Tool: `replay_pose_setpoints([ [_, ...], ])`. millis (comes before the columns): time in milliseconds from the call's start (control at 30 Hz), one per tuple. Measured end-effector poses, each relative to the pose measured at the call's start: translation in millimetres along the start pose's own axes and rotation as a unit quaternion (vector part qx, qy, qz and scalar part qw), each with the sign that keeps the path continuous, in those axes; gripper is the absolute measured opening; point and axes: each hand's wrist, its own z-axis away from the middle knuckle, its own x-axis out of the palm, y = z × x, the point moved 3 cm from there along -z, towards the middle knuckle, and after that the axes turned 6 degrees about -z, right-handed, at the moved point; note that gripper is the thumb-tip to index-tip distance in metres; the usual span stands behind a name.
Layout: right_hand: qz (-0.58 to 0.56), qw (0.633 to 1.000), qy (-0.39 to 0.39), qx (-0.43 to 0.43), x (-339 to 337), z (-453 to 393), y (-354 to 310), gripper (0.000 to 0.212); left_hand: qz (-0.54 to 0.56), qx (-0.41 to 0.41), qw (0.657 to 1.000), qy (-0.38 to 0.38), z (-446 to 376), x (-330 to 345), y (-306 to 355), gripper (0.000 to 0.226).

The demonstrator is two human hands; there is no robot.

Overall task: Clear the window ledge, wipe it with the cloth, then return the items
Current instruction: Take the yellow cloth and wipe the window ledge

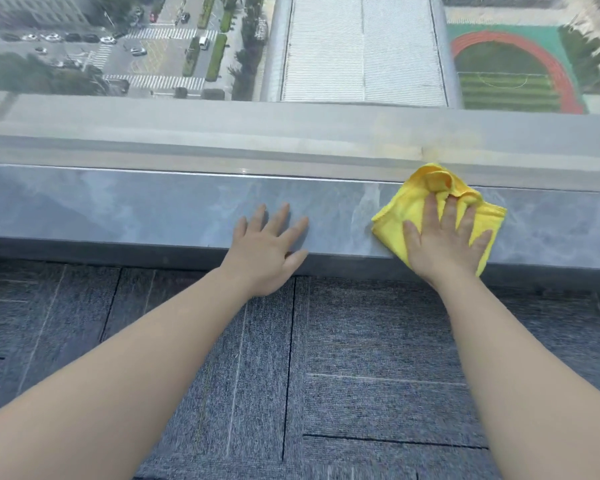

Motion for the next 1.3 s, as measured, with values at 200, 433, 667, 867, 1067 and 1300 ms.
replay_pose_setpoints([
  [200,-0.037,0.998,0.005,0.052,4,-6,-36,0.057,-0.003,0.005,1.0,0.022,-24,-2,-12,0.05],
  [433,-0.055,0.997,-0.001,-0.055,14,23,-66,0.057,0.014,0.02,0.999,0.039,-30,0,-17,0.047],
  [667,-0.098,0.995,0.011,-0.03,12,50,-80,0.047,0.063,0.03,0.997,-0.017,-31,-8,-16,0.048],
  [867,0.0,0.997,-0.003,-0.081,30,31,-89,0.056,0.08,0.018,0.996,0.019,-32,-3,-12,0.047],
  [1067,0.038,0.979,0.027,-0.199,26,18,-82,0.052,0.081,-0.022,0.994,0.076,-33,-1,-4,0.046],
  [1300,0.025,0.974,0.029,-0.224,18,5,-51,0.054,0.14,-0.014,0.98,0.143,-39,-10,41,0.068],
])
